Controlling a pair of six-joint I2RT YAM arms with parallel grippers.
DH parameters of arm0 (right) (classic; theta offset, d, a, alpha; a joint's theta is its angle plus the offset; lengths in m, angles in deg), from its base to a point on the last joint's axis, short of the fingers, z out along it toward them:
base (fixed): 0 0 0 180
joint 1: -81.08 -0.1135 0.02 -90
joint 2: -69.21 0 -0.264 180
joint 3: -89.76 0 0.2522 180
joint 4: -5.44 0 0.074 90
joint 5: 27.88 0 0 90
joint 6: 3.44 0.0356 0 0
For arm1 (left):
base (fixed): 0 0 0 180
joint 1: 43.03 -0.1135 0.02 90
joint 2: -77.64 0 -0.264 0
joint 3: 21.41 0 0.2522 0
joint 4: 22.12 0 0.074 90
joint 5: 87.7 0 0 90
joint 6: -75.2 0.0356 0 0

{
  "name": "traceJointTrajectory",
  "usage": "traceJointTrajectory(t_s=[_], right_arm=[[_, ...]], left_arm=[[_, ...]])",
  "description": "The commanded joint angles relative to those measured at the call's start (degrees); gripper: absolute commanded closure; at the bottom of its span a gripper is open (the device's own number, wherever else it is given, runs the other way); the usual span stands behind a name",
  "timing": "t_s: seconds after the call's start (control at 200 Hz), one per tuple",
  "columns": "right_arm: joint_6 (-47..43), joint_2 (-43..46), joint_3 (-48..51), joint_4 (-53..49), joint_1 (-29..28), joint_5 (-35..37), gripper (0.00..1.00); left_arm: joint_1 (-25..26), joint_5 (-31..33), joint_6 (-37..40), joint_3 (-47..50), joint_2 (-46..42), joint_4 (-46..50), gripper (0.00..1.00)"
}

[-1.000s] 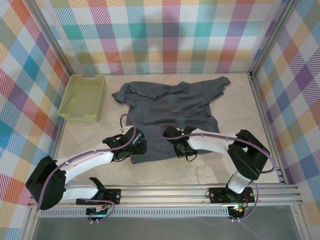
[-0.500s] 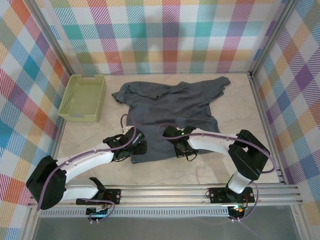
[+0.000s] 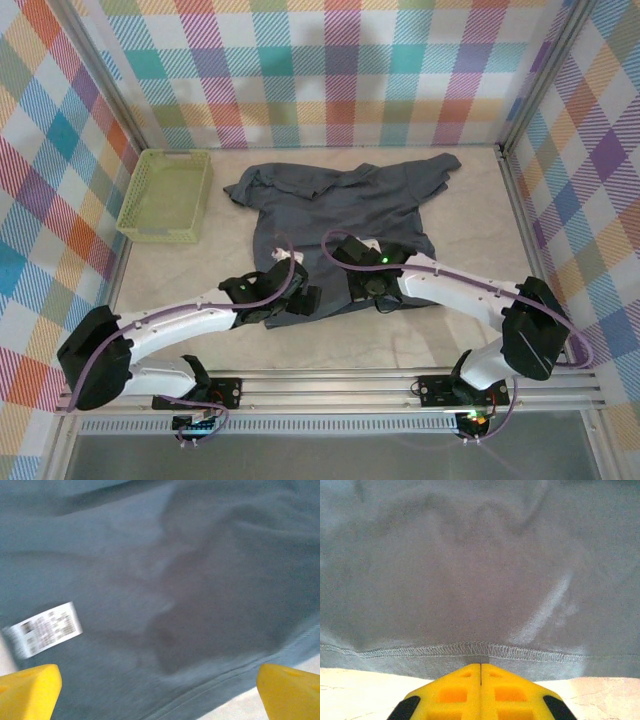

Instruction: Fold the inside-out t-shirt

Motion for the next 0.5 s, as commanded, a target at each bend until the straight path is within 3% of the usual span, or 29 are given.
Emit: traceJointTrajectory(t_s=[0.0,0.155,0.29,0.39,0.495], right_arm=[[0.3,2.4,-0.9,-1.3,1.0,-2.0,1.0],[-0.1,6.0,-1.4,0.8,2.7,-5.4,1.0],[-0.1,8.1,-2.4,1.1,4.0,-6.2,1.0],[-0.2,9.5,-2.4,1.1,4.5,-6.5,1.0],[0.0,11.2,-1.7,0.7,5.1,-6.1,1.0]], left_arm=[[3.5,-0.9,5.0,-2.8,3.8,-6.8,0.0],[7.5,-1.3,7.7,-5.9,9.1,-11.3,0.0],[8.1,-2.2,8.1,-7.4,13.1,-15.6,0.0],[8.0,6.3,6.4,-10.5,16.2,-12.8,0.0],[7.9,13.8,5.6,-11.4,16.8,-12.1,0.13]])
